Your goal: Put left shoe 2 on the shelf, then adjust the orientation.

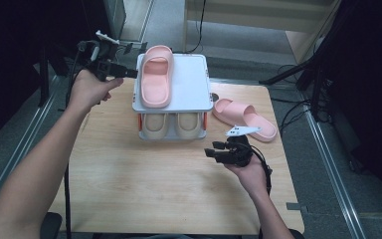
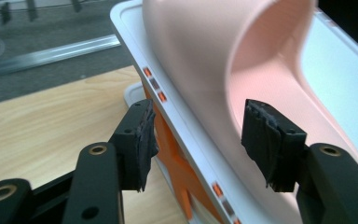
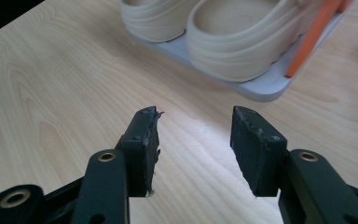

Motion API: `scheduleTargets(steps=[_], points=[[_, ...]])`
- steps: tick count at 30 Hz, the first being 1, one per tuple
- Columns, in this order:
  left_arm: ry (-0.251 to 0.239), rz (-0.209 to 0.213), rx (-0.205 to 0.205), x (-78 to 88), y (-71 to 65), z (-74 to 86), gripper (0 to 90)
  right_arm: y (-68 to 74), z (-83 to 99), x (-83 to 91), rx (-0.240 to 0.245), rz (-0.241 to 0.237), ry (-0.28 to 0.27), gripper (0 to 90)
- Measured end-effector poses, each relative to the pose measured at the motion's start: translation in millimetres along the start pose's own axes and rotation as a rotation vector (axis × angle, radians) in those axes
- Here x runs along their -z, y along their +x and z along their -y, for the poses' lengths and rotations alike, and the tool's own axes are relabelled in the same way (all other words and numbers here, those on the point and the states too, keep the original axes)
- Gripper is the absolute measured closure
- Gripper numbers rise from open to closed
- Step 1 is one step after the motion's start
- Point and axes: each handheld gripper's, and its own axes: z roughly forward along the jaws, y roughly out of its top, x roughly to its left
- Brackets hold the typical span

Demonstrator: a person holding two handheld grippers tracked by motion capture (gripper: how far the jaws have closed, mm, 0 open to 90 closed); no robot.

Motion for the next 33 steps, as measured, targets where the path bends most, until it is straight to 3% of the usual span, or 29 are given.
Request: scheduleTargets(steps=[5, 9, 12, 15, 21, 24, 28, 33], points=[[-0.003, 0.023, 0.0, 9.3, 8.2, 18.9, 40.6, -15.0, -0.5, 1.9, -0.02, 0.033, 0.0, 56.1], [0.005, 0.022, 0.036, 11.0, 13.9, 34.3, 40.2, -24.3, -1.5, 3.4, -0.028, 0.052, -0.004, 58.7], [-0.007, 0.026, 0.044, 11.2, 16.2, 48.4, 39.9, -31.9, -2.3, 5.1, -0.044, 0.066, -0.007, 64.4], [0.0, 0.021, 0.022, 10.3, 16.8, 61.7, 40.0, -40.8, -3.5, 8.0, -0.078, 0.076, -0.018, 71.0], [-0.007, 0.034, 0.009, 6.5, 18.0, 82.9, 40.0, -58.5, -8.3, 10.2, -0.098, 0.127, -0.009, 87.1], [0.003, 0.039, -0.02, 2.9, 18.3, 91.2, 40.0, -68.5, -8.6, 12.6, -0.118, 0.143, -0.031, 89.4], [0.001, 0.059, -0.001, -2.0, 18.8, 101.5, 39.1, -81.9, -6.5, 14.6, -0.145, 0.161, -0.023, 90.0], [0.013, 0.067, -0.008, -7.5, 16.2, 115.4, 38.9, -95.5, -8.9, 16.6, -0.152, 0.183, -0.031, 90.0]])
